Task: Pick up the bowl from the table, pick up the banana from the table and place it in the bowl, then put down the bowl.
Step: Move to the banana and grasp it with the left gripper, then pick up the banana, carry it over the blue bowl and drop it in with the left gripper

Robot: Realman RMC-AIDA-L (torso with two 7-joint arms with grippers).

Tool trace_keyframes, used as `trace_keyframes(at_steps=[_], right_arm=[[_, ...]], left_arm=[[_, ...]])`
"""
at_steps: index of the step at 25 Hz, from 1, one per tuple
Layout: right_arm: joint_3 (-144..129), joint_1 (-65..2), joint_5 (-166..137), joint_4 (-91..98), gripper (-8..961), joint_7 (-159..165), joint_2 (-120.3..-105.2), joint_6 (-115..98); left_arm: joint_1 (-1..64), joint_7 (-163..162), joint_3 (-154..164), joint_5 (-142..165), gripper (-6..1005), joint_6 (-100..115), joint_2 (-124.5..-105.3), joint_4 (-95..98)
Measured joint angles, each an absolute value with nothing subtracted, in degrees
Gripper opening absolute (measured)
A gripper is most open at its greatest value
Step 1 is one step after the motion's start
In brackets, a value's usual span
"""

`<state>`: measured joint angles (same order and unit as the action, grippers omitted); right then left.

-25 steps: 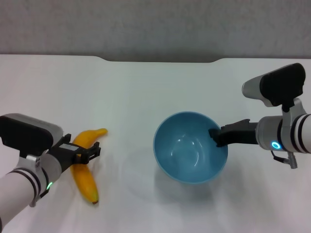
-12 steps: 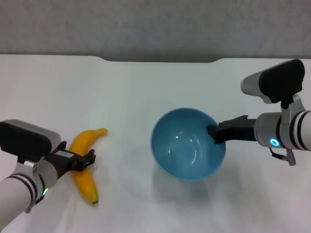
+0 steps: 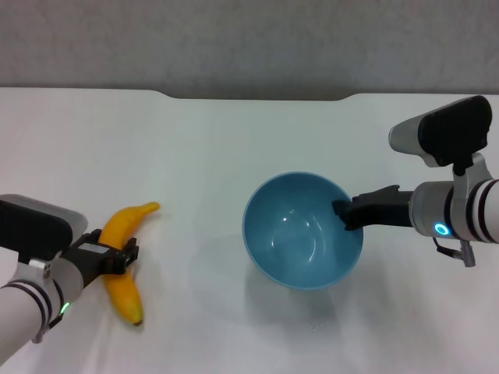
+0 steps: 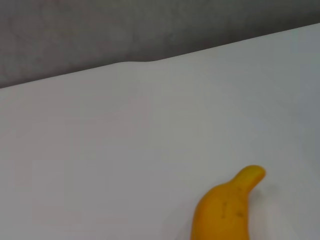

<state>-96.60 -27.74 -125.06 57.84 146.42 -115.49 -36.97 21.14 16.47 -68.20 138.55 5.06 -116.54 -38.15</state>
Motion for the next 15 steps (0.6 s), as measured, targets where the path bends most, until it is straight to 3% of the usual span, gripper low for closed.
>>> trace_keyframes(at_steps=[11,13,15], right_arm=[[-96.68,-27.5,-125.06,57.58,80,146.43,-115.49,-36.82],[-96.68,-27.5,-125.06,57.64,81,146.43,-115.49,-36.82],[-96.68,-27.51,-125.06,57.76,82,146.43,-115.49,-36.82]], left_arm=[[20.26,16.41,-69.33,138.51,604,5.7,-116.49,-41.73],[20.27,16.41,-69.34,138.51,511,5.79,-116.48,-41.66],[20.26,16.41,-69.34,138.51,513,5.82,-116.48,-41.35]])
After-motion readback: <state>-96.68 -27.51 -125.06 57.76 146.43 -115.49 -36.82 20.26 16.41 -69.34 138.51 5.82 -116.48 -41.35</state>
